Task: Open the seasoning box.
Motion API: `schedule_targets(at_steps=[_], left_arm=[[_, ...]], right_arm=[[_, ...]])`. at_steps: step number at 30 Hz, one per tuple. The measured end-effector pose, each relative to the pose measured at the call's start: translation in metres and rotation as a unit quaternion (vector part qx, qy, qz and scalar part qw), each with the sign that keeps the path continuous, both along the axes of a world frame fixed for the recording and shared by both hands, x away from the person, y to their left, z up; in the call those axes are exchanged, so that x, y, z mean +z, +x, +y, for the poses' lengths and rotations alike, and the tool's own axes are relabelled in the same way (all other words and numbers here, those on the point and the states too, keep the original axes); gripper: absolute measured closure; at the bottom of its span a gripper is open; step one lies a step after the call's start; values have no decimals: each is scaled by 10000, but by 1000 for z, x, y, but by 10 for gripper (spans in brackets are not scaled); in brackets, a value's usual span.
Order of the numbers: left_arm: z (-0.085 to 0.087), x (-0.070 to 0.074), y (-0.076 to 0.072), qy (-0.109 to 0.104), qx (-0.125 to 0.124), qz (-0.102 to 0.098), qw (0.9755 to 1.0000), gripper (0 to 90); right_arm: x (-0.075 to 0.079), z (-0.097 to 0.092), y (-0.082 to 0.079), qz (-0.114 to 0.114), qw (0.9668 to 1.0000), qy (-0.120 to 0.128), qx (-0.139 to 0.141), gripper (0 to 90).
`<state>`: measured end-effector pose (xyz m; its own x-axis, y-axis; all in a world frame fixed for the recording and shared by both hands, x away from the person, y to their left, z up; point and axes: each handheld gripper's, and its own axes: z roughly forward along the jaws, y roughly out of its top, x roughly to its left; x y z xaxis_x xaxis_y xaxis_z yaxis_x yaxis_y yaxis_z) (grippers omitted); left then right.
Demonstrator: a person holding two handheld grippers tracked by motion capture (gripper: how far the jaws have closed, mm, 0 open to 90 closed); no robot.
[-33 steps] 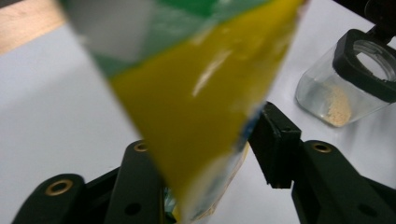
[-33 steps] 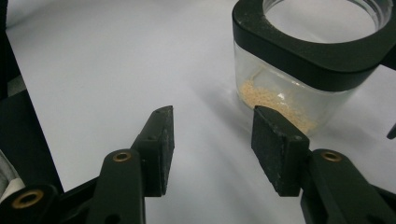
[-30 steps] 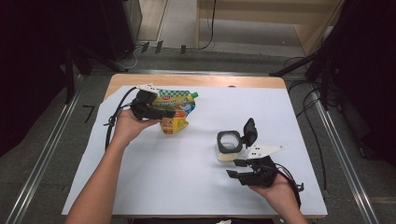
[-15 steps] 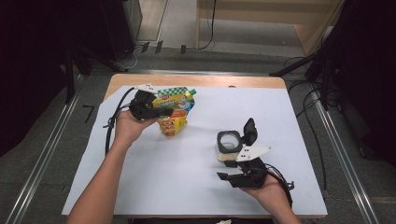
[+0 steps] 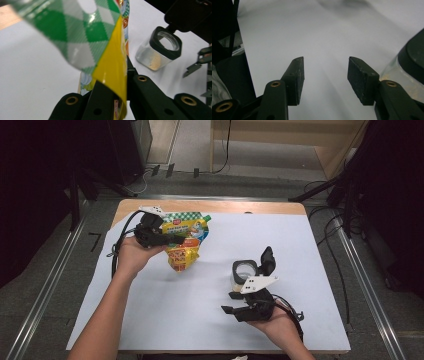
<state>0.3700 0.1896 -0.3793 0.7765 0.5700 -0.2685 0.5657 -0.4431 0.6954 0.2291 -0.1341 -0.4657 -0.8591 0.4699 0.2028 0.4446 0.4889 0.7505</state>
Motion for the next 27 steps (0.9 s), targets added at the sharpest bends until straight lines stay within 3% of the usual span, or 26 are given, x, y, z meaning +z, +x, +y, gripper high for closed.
schedule_targets(at_steps=[4,8,13,27], left_arm=[[-3,4,-4,18,-42,56,10000,900],[-1,14,-12,-100,-103,29,9999,900],[-1,25,-22,-96,-175,-47,9998,900],[3,36,-42,-101,-246,29,9996,900]], right_arm=[[0,7,3,60,10000,56,-4,483],[-1,17,5,39,10000,20,79,484],[1,34,9,50,9999,42,156,489],[-4,68,19,78,9995,-44,318,506]])
